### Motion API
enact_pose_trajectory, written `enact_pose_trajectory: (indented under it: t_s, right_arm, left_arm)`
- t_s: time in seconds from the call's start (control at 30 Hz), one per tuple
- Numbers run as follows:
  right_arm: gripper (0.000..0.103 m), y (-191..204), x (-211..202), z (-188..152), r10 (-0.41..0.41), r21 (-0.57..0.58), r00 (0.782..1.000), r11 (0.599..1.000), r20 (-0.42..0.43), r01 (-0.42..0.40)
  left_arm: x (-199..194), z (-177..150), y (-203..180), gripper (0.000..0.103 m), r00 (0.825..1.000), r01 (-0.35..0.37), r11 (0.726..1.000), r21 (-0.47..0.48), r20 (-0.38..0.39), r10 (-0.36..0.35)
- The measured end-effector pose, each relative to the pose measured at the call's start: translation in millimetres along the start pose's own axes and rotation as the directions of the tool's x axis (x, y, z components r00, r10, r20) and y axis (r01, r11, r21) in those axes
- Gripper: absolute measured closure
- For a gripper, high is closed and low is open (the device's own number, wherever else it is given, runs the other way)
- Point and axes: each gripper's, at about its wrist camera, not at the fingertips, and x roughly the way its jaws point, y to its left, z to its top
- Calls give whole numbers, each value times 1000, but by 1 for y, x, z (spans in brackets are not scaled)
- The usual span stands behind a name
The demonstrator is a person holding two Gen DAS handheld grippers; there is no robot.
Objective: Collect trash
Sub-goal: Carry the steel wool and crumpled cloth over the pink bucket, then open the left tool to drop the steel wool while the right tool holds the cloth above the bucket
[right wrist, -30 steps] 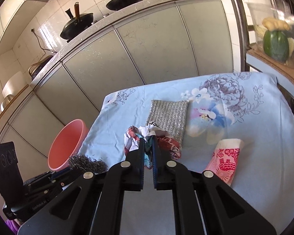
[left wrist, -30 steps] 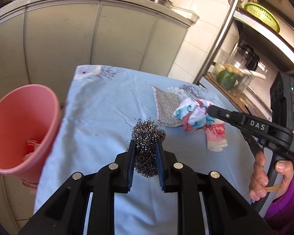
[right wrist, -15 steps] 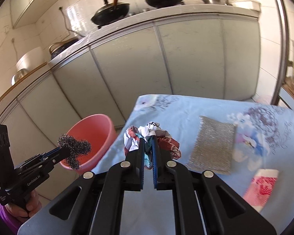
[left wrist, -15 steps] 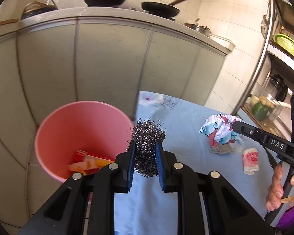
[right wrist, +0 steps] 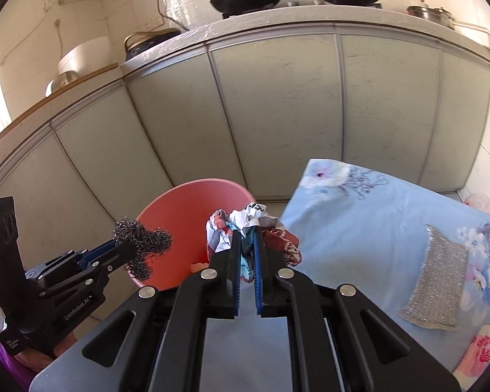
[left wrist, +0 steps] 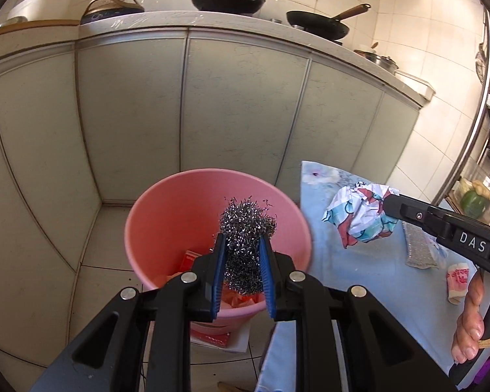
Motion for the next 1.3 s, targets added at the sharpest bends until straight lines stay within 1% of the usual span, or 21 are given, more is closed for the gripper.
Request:
enact_pose_trajectory:
  t_s: [0.17, 0.3, 0.43, 0.47, 0.63, 0.67, 0.73, 0.83, 1.07, 1.13, 1.17, 1.2, 1.3]
  right_arm:
    - [96, 21, 26, 2, 25, -33, 999, 999, -36, -26]
    - [96, 34, 47, -1, 29, -56, 997, 998, -71, -33]
    - [96, 39, 64, -5, 31, -56, 993, 998, -111, -37]
    - [96, 39, 68, -6, 35, -51, 991, 998, -127, -42]
    - [92, 35, 82, -9, 47, -31, 982, 998, -185, -53]
    - [91, 34, 84, -9, 53, -24, 980, 998, -194, -59]
    - [84, 33, 86, -10, 54, -19, 978, 998, -203, -59]
    - [77, 30, 86, -12, 63, -9, 977, 998, -206, -66]
    - [76, 25, 79, -13, 70, 5, 978, 997, -198, -71]
    - [76, 23, 74, -14, 76, 10, 978, 997, -193, -75]
    - [76, 22, 72, -15, 78, 12, 978, 997, -191, -77]
    - [76, 21, 70, -15, 79, 15, 979, 997, -190, -77]
    - [76, 17, 66, -16, 80, 25, 979, 997, -188, -76]
  left_arm:
    - [9, -2, 19, 84, 999, -30, 999, -32, -17, 30]
    - [17, -5, 32, 83, 998, -53, 997, -48, -38, 51]
    - [27, -9, 41, 83, 996, -63, 996, -62, -65, 59]
    - [28, -10, 41, 81, 996, -63, 996, -63, -71, 59]
    - [39, -13, 45, 78, 992, -62, 995, -80, -114, 52]
    - [41, -14, 47, 77, 991, -63, 994, -87, -124, 52]
    - [45, -14, 48, 77, 989, -65, 993, -97, -137, 52]
    - [46, -15, 49, 76, 988, -70, 992, -101, -146, 55]
    - [45, -13, 43, 75, 988, -62, 994, -89, -148, 48]
    - [44, -13, 42, 73, 988, -60, 994, -93, -150, 46]
    - [44, -13, 42, 69, 988, -57, 994, -96, -149, 42]
    - [45, -13, 41, 64, 987, -53, 994, -94, -156, 37]
    - [46, -15, 39, 63, 986, -42, 995, -87, -163, 27]
